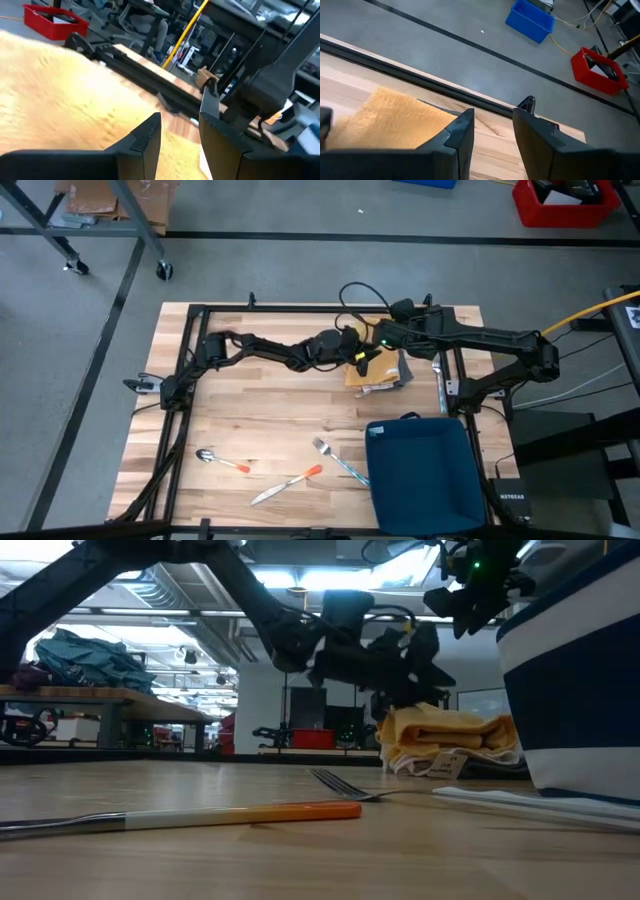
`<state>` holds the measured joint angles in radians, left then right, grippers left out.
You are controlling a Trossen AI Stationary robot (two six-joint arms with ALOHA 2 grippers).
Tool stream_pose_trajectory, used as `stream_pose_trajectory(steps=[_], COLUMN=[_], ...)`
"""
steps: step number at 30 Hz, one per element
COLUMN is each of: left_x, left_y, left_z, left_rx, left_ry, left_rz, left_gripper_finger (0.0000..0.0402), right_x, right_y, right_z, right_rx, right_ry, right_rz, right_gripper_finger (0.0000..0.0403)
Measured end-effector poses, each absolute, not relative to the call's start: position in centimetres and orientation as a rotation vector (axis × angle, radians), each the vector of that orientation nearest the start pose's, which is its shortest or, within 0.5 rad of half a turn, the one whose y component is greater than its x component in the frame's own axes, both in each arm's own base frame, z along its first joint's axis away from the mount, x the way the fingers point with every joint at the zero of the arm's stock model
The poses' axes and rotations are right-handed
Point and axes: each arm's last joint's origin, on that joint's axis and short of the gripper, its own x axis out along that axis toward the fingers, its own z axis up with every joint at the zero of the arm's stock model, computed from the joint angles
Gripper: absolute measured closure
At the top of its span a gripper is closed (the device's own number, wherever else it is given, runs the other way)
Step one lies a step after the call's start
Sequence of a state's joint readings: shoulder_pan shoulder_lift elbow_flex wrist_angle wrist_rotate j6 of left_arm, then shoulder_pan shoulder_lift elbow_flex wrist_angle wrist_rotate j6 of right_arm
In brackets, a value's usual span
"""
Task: Fold towel
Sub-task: Move the stacked towels to the center of the table
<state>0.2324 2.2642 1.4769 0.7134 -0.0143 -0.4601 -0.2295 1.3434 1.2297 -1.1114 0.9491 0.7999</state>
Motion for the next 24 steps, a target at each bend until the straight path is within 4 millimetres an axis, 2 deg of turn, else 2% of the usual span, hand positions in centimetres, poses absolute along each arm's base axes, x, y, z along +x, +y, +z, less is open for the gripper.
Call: stream_pose_trajectory(steps=[7, 15, 24], left_x=[48.8, 48.1, 47.9], left_y=[11.8, 13.0, 13.0], left_z=[14.9, 13.3, 12.9], left_rx=[-0.430, -0.497, -0.536], left_ry=[0.111, 0.272, 0.320], left_rz=[0.290, 0.357, 0.377], left_gripper_finger=[0.0277, 0.0277, 0.0277], right_x=[23.0, 23.0, 23.1], right_y=[-7.7, -7.6, -7.4], right_z=[31.3, 31.1, 30.9], right_rx=[0.215, 0.254, 0.308], right_ry=[0.708, 0.736, 0.801], right_rz=[-1.366, -1.328, -1.242], right_gripper_finger=[0.0265, 0.0265, 0.0265])
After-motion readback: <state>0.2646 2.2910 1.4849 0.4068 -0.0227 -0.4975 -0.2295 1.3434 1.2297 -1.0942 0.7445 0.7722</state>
